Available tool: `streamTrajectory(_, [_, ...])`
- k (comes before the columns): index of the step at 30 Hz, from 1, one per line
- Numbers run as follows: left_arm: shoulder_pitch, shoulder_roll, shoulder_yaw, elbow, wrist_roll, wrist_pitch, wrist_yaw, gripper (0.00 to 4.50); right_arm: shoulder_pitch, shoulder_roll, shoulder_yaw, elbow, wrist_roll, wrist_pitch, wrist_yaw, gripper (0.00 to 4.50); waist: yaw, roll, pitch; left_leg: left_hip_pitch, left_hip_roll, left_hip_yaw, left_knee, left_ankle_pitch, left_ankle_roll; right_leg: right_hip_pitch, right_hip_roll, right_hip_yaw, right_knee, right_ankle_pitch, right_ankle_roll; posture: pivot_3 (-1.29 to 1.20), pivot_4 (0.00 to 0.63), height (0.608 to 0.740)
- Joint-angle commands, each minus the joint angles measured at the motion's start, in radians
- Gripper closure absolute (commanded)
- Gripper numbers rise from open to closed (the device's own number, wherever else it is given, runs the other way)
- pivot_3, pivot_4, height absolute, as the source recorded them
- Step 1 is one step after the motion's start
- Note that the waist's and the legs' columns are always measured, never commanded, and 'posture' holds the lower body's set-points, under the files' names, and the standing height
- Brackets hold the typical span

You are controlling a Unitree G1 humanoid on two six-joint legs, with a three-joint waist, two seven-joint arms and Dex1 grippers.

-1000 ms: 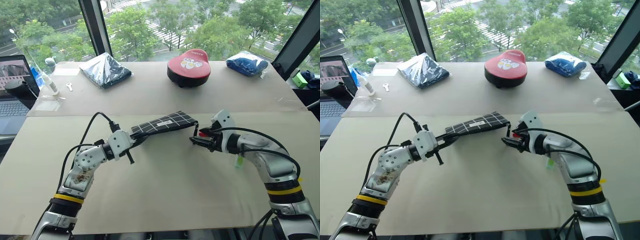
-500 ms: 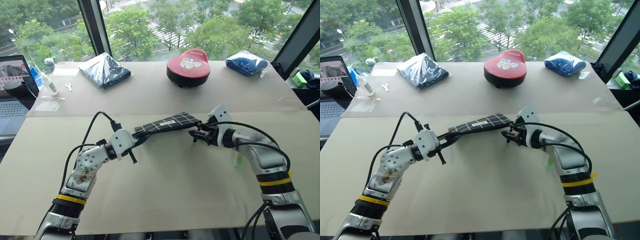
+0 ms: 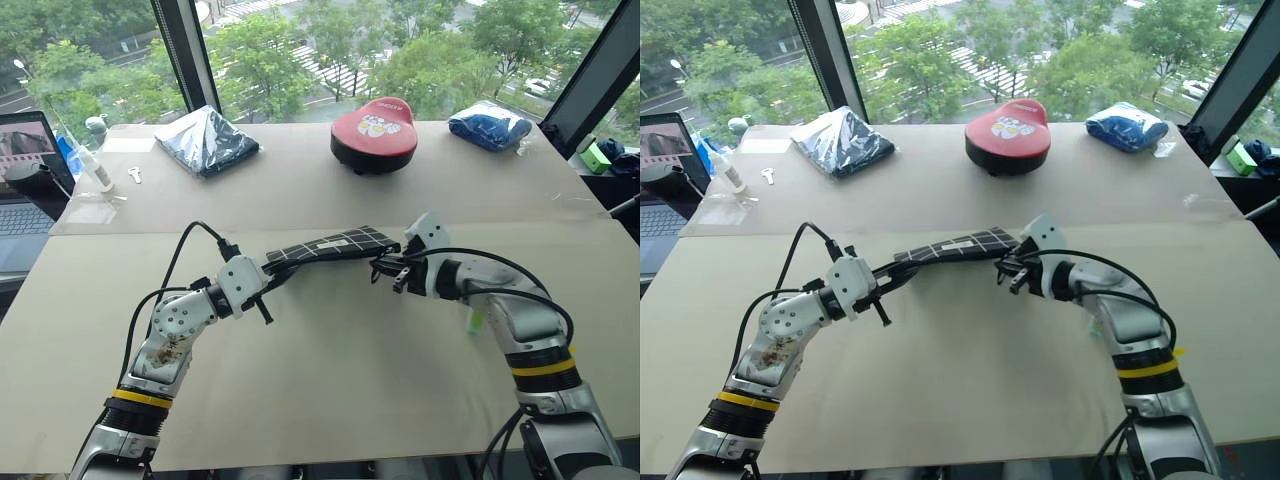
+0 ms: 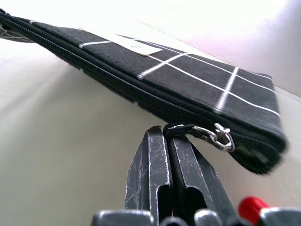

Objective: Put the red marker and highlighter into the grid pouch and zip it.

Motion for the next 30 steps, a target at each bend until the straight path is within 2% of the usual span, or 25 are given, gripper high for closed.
streamTrajectory(1, [-0.001, -0.003, 0.009, -0.044, 0.006, -0.005, 0.004, 4.50, -0.039, 0.027, 0.037, -0.032, -0.018, -0.036, -0.006, 4.46, 0.001, 0.000, 0.000, 0.000, 0.000, 0.000, 0.000, 0.000, 0.000, 0.000, 0.000, 0.000, 0.000, 0.000, 0.000, 0.00, 0.150, 0.740])
streamTrajectory(6, [-0.012, -0.008, 0.003, -0.036, 0.011, -0.008, -0.009, 4.50, -0.143, 0.103, 0.106, -0.010, -0.025, -0.048, 0.028, 4.46, -0.006, 0.000, 0.000, 0.000, 0.000, 0.000, 0.000, 0.000, 0.000, 0.000, 0.000, 0.000, 0.000, 0.000, 0.000, 0.00, 0.150, 0.740])
streamTrajectory(13, [-0.024, -0.012, 0.005, -0.024, 0.012, -0.012, -0.025, 4.50, -0.222, 0.147, 0.109, -0.018, 0.061, -0.020, 0.150, 4.46, -0.007, 0.000, 0.000, -0.001, 0.000, -0.001, 0.000, 0.000, -0.001, 0.000, 0.001, -0.001, 0.001, 0.000, 0.000, 0.00, 0.150, 0.740])
streamTrajectory(16, [-0.030, -0.014, 0.005, -0.020, 0.011, -0.013, -0.031, 4.50, -0.233, 0.146, 0.172, 0.009, 0.032, -0.020, 0.186, 4.46, -0.010, 0.000, 0.000, -0.001, 0.000, -0.001, 0.000, 0.000, 0.000, 0.000, 0.001, -0.001, 0.001, 0.000, 0.000, 0.00, 0.150, 0.740])
streamTrajectory(20, [-0.039, -0.019, 0.007, -0.013, 0.012, -0.016, -0.034, 4.50, -0.215, 0.108, 0.283, 0.084, -0.090, -0.103, 0.200, 4.46, -0.012, 0.000, 0.000, 0.000, 0.000, -0.001, -0.001, 0.000, -0.001, 0.000, 0.001, -0.001, 0.002, 0.000, 0.000, 0.00, 0.150, 0.740])
streamTrajectory(23, [-0.037, -0.020, 0.011, -0.014, 0.012, -0.017, -0.036, 4.50, -0.258, 0.133, 0.239, 0.192, -0.132, -0.136, 0.124, 4.46, -0.017, 0.000, 0.000, -0.001, 0.000, 0.000, -0.001, 0.001, -0.001, 0.000, 0.001, -0.001, 0.002, 0.000, 0.000, 0.00, 0.150, 0.740])
streamTrajectory(30, [-0.028, -0.023, 0.016, -0.024, 0.007, -0.011, -0.044, 4.50, -0.266, 0.088, 0.194, 0.183, -0.107, -0.153, 0.198, 4.46, -0.018, 0.000, 0.000, -0.001, 0.000, 0.000, -0.001, 0.001, -0.002, -0.001, 0.001, -0.001, 0.001, 0.000, 0.000, 0.00, 0.150, 0.740])
